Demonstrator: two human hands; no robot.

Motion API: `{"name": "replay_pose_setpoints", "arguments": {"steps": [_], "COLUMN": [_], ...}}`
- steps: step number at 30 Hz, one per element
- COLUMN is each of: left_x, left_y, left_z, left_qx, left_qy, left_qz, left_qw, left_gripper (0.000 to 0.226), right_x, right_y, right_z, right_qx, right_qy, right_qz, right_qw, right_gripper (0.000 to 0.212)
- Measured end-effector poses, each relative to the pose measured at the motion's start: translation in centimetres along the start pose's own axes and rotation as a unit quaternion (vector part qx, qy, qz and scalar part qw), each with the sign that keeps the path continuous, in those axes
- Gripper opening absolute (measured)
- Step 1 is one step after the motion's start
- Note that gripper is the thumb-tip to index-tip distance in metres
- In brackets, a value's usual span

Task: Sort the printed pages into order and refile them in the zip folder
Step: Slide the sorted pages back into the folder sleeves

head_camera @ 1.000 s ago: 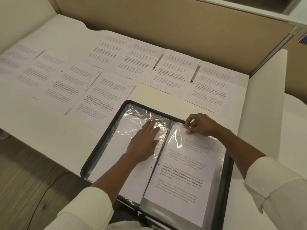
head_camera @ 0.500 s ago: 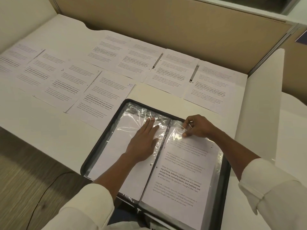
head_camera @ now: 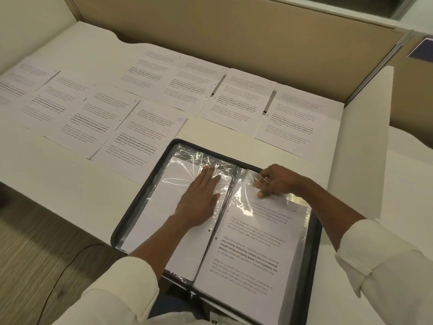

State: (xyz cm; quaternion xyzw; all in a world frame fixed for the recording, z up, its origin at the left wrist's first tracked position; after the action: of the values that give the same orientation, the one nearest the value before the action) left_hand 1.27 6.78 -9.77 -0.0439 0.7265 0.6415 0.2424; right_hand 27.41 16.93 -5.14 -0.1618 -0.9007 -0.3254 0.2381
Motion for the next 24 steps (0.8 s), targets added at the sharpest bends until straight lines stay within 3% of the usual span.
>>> {"name": "replay_pose_setpoints", "arguments": {"steps": [5,9,14,17,20,24], "left_x": [0.0,-0.2,-0.6,-0.9,-1.3,-1.8], "left_y": [-0.2,-0.2,0.1,0.4,0.5,0.7], "left_z": [0.1,0.1,0.3,0.5,0.5,0.5], "left_qx": [-0.011,-0.012,0.004,0.012,0.010,0.019], "left_qy": [0.001,0.002,0.013,0.025,0.032,0.034], "left_qz": [0.002,0.010,0.024,0.033,0.037,0.036], "left_qw": [1.000,1.000,1.000,0.999,0.999,0.999], "left_gripper": [0.057,0.057,0.058,0.058,0.058,0.057], "right_x": [0.0,0.4,0.5,0.3,0.3,0.3], "right_y": [-0.3,0.0,1.7,2.9,3.7,3.3], "right_z": [-0.7,-0.8,-2.1,-3.7,-5.4,-7.3], "right_qx": [-0.001,-0.024,-0.018,-0.017,-0.091,-0.161], "right_qy": [0.015,0.000,-0.076,-0.113,-0.108,-0.081], "right_qz": [0.013,-0.009,-0.155,-0.185,-0.148,0.026], "right_qw": [1.000,1.000,0.985,0.976,0.979,0.983], "right_gripper": [0.018,0.027,0.044,0.053,0.045,0.040]}}
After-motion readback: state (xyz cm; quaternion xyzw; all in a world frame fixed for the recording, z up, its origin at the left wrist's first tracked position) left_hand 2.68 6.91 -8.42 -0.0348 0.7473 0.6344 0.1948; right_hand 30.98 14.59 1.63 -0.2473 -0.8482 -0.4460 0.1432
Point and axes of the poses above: each hand's wrist, its own z-axis towards the middle knuckle, its own y-axis out of the back of the hand, x = y × z, the point moved 3 cm from there along z, towards the middle knuckle, and after that the axes turned 2 degrees about -y, right-handed, at the moved point
